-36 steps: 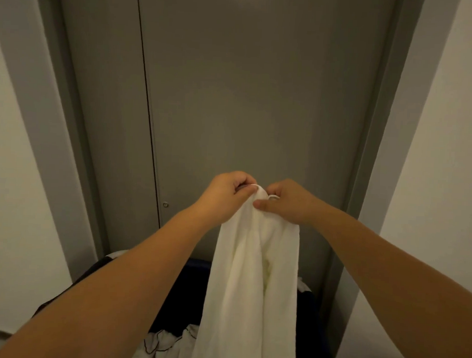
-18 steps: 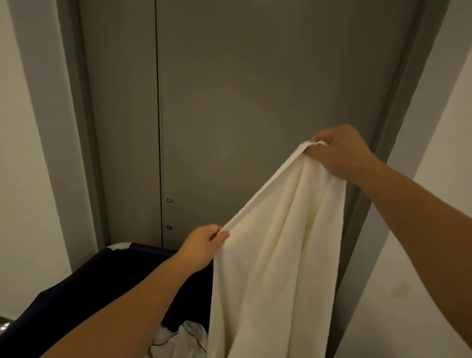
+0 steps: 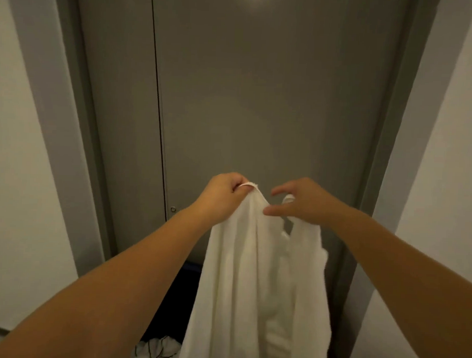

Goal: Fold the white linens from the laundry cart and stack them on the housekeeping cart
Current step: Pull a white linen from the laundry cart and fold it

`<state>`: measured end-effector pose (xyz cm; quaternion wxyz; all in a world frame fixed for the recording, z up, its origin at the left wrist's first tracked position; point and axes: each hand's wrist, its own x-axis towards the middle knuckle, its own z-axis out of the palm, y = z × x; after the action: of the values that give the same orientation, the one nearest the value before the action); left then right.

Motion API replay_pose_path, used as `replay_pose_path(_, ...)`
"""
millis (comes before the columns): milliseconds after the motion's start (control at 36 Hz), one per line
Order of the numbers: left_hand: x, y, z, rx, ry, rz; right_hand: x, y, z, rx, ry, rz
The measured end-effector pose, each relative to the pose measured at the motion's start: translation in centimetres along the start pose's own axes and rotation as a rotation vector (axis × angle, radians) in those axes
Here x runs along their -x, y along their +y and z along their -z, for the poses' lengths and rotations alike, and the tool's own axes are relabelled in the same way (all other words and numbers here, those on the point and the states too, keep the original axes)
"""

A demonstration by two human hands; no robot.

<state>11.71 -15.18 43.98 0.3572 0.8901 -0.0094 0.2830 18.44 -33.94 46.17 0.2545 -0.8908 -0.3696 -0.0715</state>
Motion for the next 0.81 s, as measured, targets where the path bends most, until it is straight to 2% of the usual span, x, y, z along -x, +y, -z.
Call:
replay_pose_path(139, 0.5, 0.4, -0.3, -0.038, -0.027, -0.010, -0.6, -0.9, -3.0, -0.083, -0.004, 0.027)
replay_pose_path(361, 2.6, -3.9, -0.2, -0.185, -0.093, 0.042, -1.8, -1.9, -2.5, 0.109, 0.164, 0.071)
replay_pose_path(444, 3.7, -6.1, -1.0, -0.206, -0.077, 0.132, -2.3, -2.2, -2.0, 0.181, 0.197, 0.097)
replay_pose_path(667, 7.0, -12.3, 1.2, -0.196, -0.039, 0.375, -1.4, 1.0, 3.2, 0.174, 0.418, 0.001)
replay_pose_path(806, 7.8, -14.4, 4.3, -0.238, 0.100, 0.458, -0.7, 4.1, 5.4, 0.099, 0.472, -0.150)
